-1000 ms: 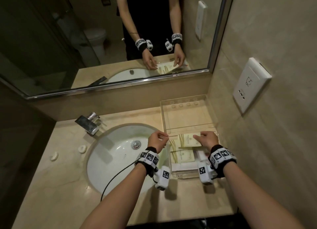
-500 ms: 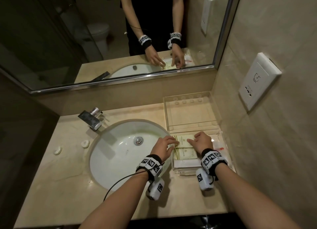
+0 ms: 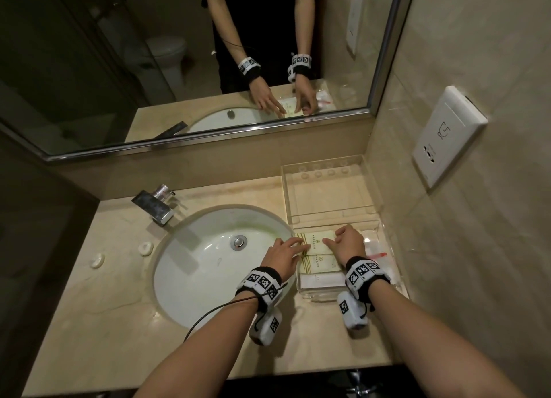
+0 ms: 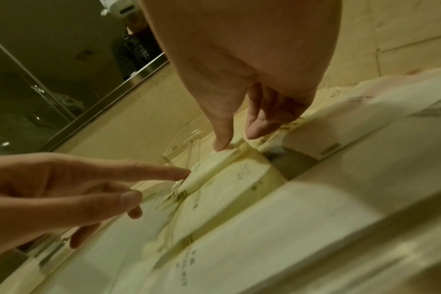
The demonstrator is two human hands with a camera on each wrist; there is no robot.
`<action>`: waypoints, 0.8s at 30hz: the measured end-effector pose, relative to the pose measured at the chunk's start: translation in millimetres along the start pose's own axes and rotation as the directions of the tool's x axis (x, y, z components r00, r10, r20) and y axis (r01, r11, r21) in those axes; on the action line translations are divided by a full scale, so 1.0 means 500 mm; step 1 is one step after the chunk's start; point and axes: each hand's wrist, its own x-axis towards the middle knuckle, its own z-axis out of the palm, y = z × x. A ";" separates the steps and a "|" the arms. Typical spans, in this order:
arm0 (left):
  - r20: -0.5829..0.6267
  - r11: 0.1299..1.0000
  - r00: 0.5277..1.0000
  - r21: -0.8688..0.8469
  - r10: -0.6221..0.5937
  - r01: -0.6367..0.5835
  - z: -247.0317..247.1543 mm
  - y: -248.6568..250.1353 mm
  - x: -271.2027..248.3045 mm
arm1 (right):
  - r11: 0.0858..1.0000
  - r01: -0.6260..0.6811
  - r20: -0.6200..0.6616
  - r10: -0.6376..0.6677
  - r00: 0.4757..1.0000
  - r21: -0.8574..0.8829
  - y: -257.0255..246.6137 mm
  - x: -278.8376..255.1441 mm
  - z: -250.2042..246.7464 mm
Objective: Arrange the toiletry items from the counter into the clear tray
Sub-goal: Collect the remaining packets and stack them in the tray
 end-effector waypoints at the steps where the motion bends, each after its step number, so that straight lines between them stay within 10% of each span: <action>1: -0.027 0.999 1.000 -0.037 -0.003 0.002 -0.003 -0.003 -0.001 | 1.000 0.006 -0.017 -0.006 1.000 0.007 -0.001 0.000 -0.002; 24: 0.044 0.978 0.995 0.185 0.086 -0.093 -0.002 0.044 -0.001 | 0.977 -0.119 0.124 0.142 0.982 -0.177 0.014 -0.046 -0.031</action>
